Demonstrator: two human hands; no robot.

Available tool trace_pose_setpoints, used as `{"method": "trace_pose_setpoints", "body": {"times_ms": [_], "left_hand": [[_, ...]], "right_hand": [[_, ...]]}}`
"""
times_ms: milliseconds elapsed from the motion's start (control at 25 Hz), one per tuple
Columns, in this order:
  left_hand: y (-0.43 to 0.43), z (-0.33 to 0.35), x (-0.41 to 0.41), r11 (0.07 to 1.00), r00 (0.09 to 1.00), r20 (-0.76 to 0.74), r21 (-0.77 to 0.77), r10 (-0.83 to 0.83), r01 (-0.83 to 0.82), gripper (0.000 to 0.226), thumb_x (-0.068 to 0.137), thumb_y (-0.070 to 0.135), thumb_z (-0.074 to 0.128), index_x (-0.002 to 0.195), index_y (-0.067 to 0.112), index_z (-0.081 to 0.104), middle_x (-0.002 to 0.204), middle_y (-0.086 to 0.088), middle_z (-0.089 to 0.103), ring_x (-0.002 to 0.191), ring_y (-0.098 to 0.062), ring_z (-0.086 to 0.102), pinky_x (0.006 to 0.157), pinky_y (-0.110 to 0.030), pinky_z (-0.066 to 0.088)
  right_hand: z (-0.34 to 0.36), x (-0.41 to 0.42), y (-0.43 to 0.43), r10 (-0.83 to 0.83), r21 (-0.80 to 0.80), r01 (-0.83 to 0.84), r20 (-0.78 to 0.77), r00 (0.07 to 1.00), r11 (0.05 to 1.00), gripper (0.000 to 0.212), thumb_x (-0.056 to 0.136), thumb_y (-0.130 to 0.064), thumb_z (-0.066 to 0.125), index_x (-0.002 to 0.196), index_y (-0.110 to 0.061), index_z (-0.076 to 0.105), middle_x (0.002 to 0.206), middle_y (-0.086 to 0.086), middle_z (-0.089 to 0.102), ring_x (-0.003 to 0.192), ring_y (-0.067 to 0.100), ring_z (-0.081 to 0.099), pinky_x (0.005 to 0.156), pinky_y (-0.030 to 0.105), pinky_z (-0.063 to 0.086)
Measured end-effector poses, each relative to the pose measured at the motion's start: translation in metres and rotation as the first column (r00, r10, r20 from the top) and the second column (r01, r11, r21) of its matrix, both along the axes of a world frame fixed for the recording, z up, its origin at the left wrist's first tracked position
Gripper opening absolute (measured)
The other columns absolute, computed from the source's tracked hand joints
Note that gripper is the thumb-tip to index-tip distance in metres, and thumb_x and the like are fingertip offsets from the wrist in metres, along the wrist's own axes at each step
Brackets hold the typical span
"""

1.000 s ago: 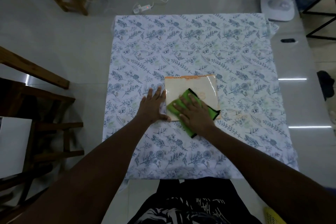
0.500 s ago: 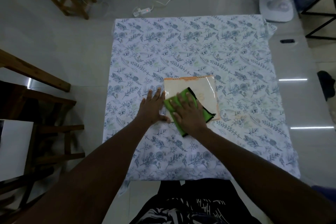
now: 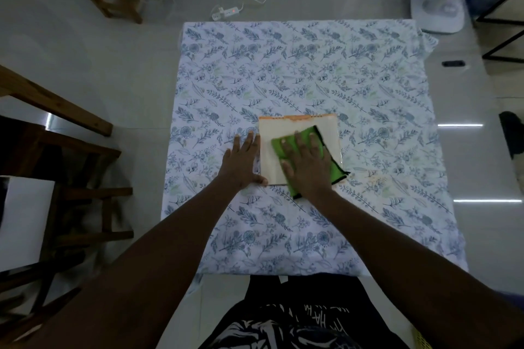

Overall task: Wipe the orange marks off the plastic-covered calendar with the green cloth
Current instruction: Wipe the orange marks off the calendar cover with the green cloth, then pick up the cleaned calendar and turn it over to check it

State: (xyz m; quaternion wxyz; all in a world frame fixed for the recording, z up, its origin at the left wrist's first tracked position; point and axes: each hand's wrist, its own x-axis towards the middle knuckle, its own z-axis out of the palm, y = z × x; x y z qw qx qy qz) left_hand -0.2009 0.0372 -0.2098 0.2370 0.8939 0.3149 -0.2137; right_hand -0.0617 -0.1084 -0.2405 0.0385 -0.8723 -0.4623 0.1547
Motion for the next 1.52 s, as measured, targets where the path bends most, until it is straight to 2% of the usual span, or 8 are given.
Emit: {"method": "trace_pose_setpoints", "body": {"times_ms": [120, 360, 600, 880, 1000, 1160, 1360, 1520], "left_hand": [[0.000, 0.001, 0.001, 0.999, 0.999, -0.008, -0.001, -0.044, 0.044, 0.122, 0.068, 0.056, 0.077, 0.154, 0.026, -0.005, 0.164, -0.009, -0.012, 0.148, -0.042, -0.011, 0.116, -0.062, 0.016], [-0.007, 0.005, 0.009, 0.998, 0.995, -0.095, -0.050, -0.041, 0.037, 0.111, 0.078, 0.043, 0.075, 0.155, 0.026, -0.004, 0.162, -0.011, -0.019, 0.147, -0.042, -0.016, 0.117, -0.061, 0.016], [-0.067, 0.013, 0.011, 0.985, 0.997, 0.050, 0.166, -0.065, 0.056, 0.080, 0.090, 0.025, 0.054, 0.155, 0.016, 0.008, 0.164, -0.008, -0.013, 0.150, -0.035, -0.011, 0.121, -0.055, 0.011], [-0.147, 0.013, 0.036, 0.937, 0.923, 0.160, 0.045, -0.350, 0.347, 0.072, 0.095, 0.030, 0.046, 0.155, 0.015, 0.009, 0.165, -0.004, 0.000, 0.151, -0.031, -0.004, 0.121, -0.052, 0.014], [-0.171, 0.009, 0.056, 0.897, 0.880, 0.175, 0.085, -0.442, 0.434, 0.072, 0.095, 0.032, 0.048, 0.154, 0.015, 0.012, 0.165, -0.005, 0.006, 0.151, -0.030, 0.001, 0.120, -0.049, 0.016], [-0.188, 0.005, 0.072, 0.864, 0.852, 0.147, 0.106, -0.502, 0.491, 0.071, 0.096, 0.038, 0.046, 0.154, 0.014, 0.013, 0.165, -0.007, 0.007, 0.151, -0.030, 0.001, 0.120, -0.047, 0.011], [-0.178, 0.007, 0.068, 0.912, 0.879, 0.243, 0.119, -0.411, 0.393, 0.064, 0.095, 0.037, 0.051, 0.150, 0.010, 0.031, 0.158, -0.011, 0.030, 0.147, -0.033, 0.023, 0.117, -0.045, 0.025], [-0.147, 0.017, 0.052, 0.985, 0.921, 0.359, 0.127, -0.152, 0.113, 0.051, 0.090, 0.025, 0.060, 0.137, 0.008, 0.051, 0.144, -0.013, 0.051, 0.132, -0.031, 0.047, 0.106, -0.046, 0.044]], "right_hand": [[-0.004, 0.002, -0.025, 0.210, 0.016, -0.211, 0.041, 0.977, 0.977, 0.056, 0.096, -0.057, 0.025, 0.150, -0.043, 0.016, 0.163, -0.005, 0.014, 0.150, 0.028, 0.009, 0.110, 0.055, 0.026], [-0.010, 0.011, -0.025, -0.265, 0.066, 0.260, 0.076, 0.961, 0.963, 0.051, 0.098, -0.051, 0.031, 0.148, -0.040, 0.028, 0.160, -0.002, 0.025, 0.148, 0.031, 0.018, 0.107, 0.061, 0.026], [-0.008, 0.025, -0.053, -0.228, 0.208, 0.226, -0.012, 0.974, 0.952, 0.041, 0.096, -0.025, 0.047, 0.137, -0.021, 0.051, 0.146, 0.009, 0.050, 0.130, 0.037, 0.045, 0.092, 0.050, 0.049], [-0.007, 0.027, -0.196, -0.461, 0.332, 0.408, 0.097, 0.882, 0.851, 0.036, 0.093, -0.020, 0.045, 0.123, -0.014, 0.063, 0.130, 0.013, 0.062, 0.112, 0.038, 0.058, 0.090, 0.043, 0.048], [0.002, 0.029, -0.237, -0.516, 0.229, 0.479, 0.143, 0.845, 0.847, 0.043, 0.090, -0.030, 0.047, 0.130, -0.021, 0.059, 0.141, 0.013, 0.054, 0.125, 0.041, 0.052, 0.090, 0.052, 0.049], [0.000, 0.028, -0.249, -0.435, -0.025, 0.440, 0.115, 0.893, 0.897, 0.064, 0.091, -0.059, 0.025, 0.149, -0.034, 0.029, 0.159, 0.006, 0.028, 0.145, 0.039, 0.024, 0.108, 0.064, 0.024], [0.013, 0.028, -0.222, -0.445, 0.054, 0.441, 0.132, 0.886, 0.896, 0.057, 0.093, -0.051, 0.042, 0.143, -0.023, 0.042, 0.154, 0.011, 0.038, 0.142, 0.040, 0.030, 0.108, 0.061, 0.027], [0.030, 0.032, -0.165, -0.355, 0.282, 0.355, -0.052, 0.933, 0.891, 0.041, 0.087, -0.028, 0.054, 0.119, -0.003, 0.061, 0.120, 0.019, 0.064, 0.113, 0.042, 0.059, 0.094, 0.051, 0.048]]}}
